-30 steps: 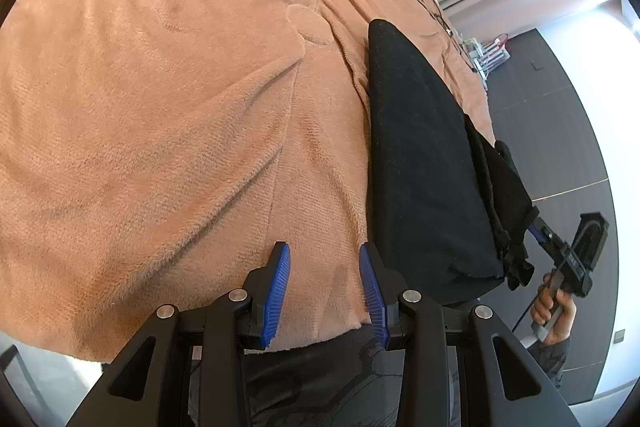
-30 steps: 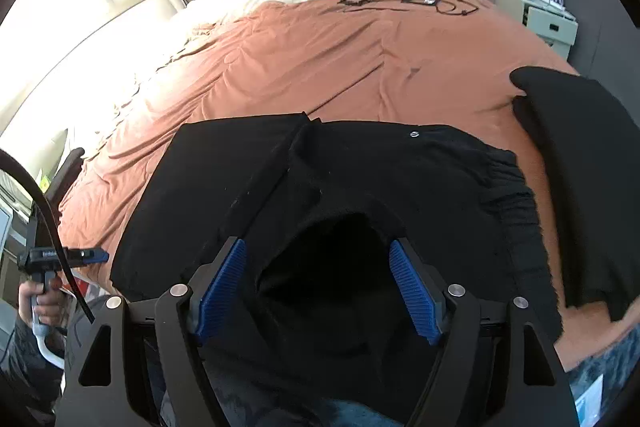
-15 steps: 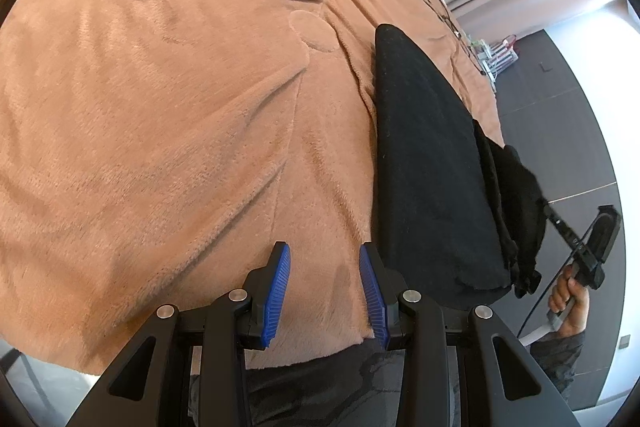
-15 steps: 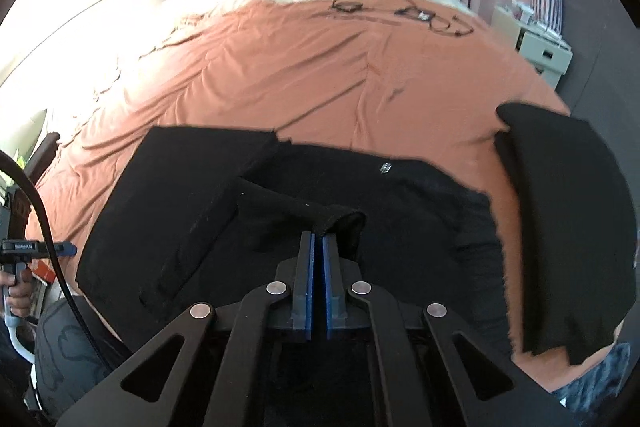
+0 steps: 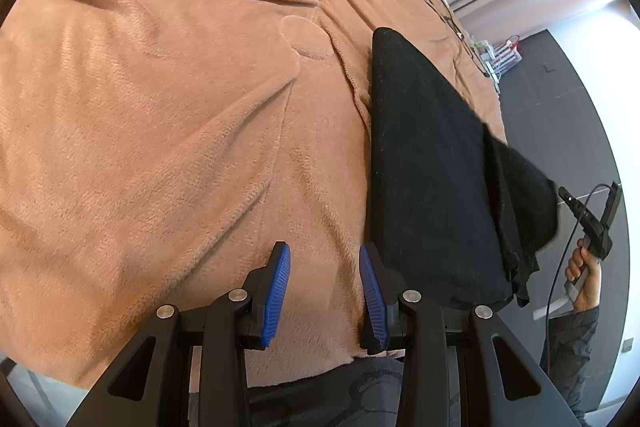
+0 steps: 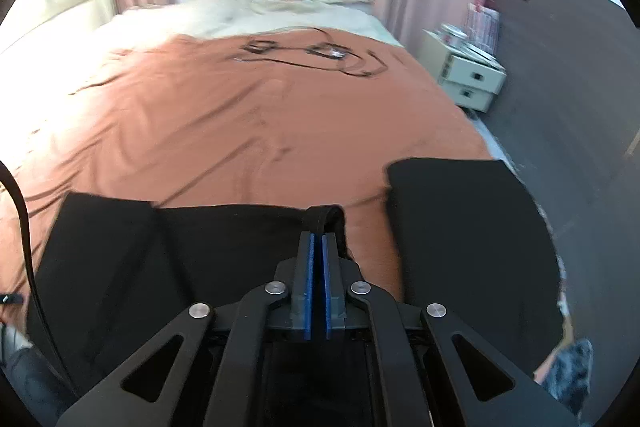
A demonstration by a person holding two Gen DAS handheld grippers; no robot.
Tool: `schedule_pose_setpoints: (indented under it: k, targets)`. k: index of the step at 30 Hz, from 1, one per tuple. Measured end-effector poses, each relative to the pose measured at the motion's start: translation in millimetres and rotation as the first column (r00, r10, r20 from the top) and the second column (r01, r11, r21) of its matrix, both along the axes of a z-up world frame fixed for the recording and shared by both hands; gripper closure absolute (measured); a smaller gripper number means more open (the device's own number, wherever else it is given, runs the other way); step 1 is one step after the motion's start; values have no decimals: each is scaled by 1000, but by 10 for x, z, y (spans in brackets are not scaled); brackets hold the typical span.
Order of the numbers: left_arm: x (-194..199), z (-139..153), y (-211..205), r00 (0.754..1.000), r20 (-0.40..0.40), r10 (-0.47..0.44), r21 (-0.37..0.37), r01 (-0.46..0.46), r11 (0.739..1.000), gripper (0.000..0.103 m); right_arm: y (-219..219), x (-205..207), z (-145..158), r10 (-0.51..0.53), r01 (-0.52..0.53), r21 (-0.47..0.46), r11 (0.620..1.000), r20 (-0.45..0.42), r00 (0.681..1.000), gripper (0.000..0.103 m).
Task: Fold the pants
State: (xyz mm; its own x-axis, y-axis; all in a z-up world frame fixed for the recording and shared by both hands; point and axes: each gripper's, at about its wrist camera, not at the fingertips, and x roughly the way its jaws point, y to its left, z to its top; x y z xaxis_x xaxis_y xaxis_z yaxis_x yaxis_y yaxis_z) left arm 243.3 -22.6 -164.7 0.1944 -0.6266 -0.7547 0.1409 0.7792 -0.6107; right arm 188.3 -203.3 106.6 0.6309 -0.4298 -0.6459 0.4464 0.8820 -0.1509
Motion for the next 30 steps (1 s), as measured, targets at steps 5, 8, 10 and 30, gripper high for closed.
schedule_pose_setpoints:
  k: [5,8,10,30]
  targets:
    - [-17,-6,10,1000,-3,9,-1,-9,1000,65,175,-80,-17,41,-43,40,998,42,998,56]
    - [-32,0,27,1000,-3,12,0,-12,1000,65,390,-137,-94,102,-104,35,994,36,994,50]
    - [-44,17,28,1000,-1,14,0,-14,1000,65,543,-165,-165,142,-143,54,988,26,990,50]
    - [-223,22,-61,1000,-4,-18,-44,17,999,65,1786,-310,-755,469,-447,175,877,-116,875,40]
